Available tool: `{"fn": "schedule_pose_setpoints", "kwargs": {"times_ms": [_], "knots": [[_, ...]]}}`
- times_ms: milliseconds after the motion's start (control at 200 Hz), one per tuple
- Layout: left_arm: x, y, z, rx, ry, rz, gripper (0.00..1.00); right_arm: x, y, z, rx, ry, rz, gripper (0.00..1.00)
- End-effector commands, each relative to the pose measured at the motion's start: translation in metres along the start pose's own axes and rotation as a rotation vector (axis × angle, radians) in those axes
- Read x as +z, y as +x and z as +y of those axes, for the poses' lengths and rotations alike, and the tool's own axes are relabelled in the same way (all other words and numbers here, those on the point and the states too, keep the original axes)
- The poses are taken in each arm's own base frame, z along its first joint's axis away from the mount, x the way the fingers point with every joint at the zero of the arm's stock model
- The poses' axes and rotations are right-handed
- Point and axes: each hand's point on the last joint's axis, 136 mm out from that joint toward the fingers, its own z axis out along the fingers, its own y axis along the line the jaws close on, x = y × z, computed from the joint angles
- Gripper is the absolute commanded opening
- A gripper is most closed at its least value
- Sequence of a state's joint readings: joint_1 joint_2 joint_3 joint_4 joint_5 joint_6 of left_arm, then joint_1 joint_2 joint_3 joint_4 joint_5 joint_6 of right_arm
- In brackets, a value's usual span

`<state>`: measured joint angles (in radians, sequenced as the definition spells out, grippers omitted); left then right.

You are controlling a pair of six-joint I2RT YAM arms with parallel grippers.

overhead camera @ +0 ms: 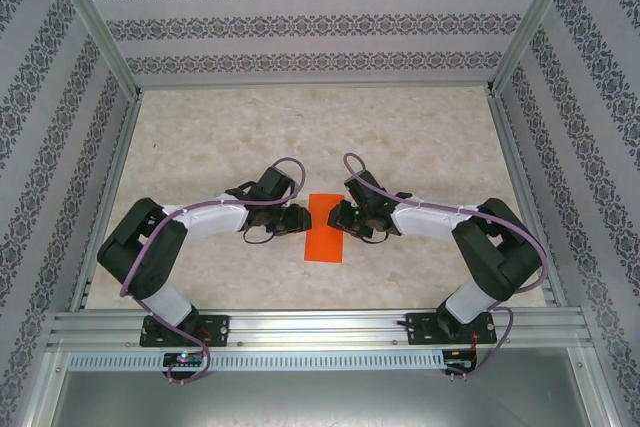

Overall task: Fold a paper plane with a square sheet of paper (pick it up from the middle)
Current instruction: Fold the triangle a second time at the center of the table.

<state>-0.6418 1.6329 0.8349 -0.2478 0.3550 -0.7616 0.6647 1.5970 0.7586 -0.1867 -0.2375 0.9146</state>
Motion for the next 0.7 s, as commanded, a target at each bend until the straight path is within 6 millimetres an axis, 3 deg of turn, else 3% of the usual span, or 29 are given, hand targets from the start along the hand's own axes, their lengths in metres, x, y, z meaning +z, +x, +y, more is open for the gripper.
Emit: {"fn": "schedule_pose_setpoints", "kwargs": {"times_ms": [0,335,694], "knots": [[0.003,-0.004,-0.001,-0.007,0.020,-0.003,0.38,-0.004,-0.003,0.002,-0.008,-0.019,-0.018,0.36],[0.003,-0.003,-0.001,-0.008,0.023,-0.001,0.38,0.007,0.004,-0.017,0.021,0.020,0.000,0.35],[0.005,-0.003,-0.007,-0.014,0.049,0.013,0.40,0.008,0.007,-0.018,0.028,0.014,0.006,0.35]]}}
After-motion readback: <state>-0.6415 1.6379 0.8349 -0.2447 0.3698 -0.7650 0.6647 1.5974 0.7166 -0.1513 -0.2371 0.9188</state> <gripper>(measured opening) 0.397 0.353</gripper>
